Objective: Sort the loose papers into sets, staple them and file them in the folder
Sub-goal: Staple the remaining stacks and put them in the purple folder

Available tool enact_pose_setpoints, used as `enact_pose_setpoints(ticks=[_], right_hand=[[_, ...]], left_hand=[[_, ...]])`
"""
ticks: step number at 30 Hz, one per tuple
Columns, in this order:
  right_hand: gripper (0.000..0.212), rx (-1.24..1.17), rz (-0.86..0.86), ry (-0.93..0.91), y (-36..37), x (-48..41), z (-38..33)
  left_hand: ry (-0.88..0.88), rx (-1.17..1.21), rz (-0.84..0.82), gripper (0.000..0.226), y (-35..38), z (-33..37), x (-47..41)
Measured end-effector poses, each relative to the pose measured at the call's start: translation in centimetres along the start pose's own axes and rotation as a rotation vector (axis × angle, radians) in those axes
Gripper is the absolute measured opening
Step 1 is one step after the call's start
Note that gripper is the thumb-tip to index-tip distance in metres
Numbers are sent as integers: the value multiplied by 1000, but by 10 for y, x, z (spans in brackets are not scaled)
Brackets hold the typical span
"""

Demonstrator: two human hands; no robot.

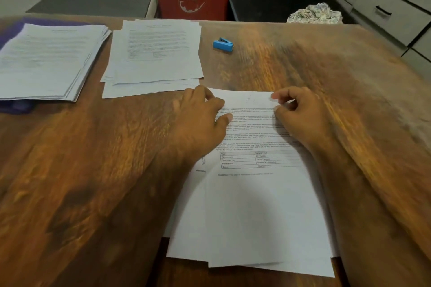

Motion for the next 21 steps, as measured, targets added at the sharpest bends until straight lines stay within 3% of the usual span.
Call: enact_pose_setpoints(ticks=[7, 12, 17, 21], right_hand=[[31, 5, -7, -17, 1, 0, -3], [60, 46, 39, 21, -9, 2, -4], [65, -207, 52, 122, -17, -1, -2], [70, -332, 91, 176, -28, -1, -2]], left_hand=[[-4, 55, 6, 35, -4, 3, 0], [-16, 290, 95, 24, -14, 2, 4], [-144, 646, 165, 16, -21, -12, 4], [-185, 755, 207, 13, -26, -17, 3]])
Point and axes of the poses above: each hand's wrist, its own x-axis away from the middle knuckle, its own y-axis out of the palm, z = x × y, the point moved 9 cm from there along -x, towards the middle knuckle, and after that the axes turned 12 degrees about z, right-handed, at the moved point
